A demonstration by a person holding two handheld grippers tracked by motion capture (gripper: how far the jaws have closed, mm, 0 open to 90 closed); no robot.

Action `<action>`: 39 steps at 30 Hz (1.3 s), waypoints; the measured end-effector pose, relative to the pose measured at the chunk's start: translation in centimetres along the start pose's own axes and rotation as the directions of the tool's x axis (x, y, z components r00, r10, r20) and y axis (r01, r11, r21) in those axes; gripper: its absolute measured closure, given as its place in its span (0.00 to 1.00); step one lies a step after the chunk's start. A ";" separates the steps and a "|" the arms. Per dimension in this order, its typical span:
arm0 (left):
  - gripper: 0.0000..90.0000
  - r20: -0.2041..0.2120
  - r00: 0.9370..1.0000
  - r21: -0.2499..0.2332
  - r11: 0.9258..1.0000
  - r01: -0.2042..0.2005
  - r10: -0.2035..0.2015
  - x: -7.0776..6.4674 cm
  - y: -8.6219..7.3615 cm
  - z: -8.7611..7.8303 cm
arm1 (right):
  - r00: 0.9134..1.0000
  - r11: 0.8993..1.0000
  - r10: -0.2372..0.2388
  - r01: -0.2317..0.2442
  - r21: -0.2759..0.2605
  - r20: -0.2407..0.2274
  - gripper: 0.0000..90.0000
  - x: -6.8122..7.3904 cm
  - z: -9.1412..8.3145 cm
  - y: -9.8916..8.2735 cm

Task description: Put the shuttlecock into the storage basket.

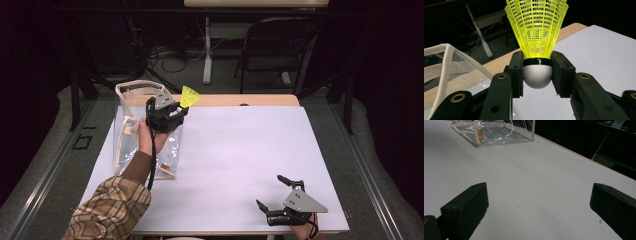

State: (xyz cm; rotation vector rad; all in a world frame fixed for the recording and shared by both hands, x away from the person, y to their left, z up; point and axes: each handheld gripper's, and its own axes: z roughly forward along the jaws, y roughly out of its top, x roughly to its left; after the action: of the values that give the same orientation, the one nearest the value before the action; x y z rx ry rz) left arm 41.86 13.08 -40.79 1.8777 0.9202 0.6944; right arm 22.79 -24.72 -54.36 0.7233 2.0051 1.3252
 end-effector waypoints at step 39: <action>0.72 -0.036 0.999 -0.037 0.999 0.032 -0.034 2.7 3.1 0.7 | 1.000 1.000 -0.005 0.005 -0.003 -0.010 0.02 0.1 0.0 0.1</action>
State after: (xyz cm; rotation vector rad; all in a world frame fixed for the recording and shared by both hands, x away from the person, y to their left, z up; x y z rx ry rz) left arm 44.93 13.96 -38.08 1.8194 0.9534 0.7229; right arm 22.69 -24.63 -54.30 0.7113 2.0110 1.3320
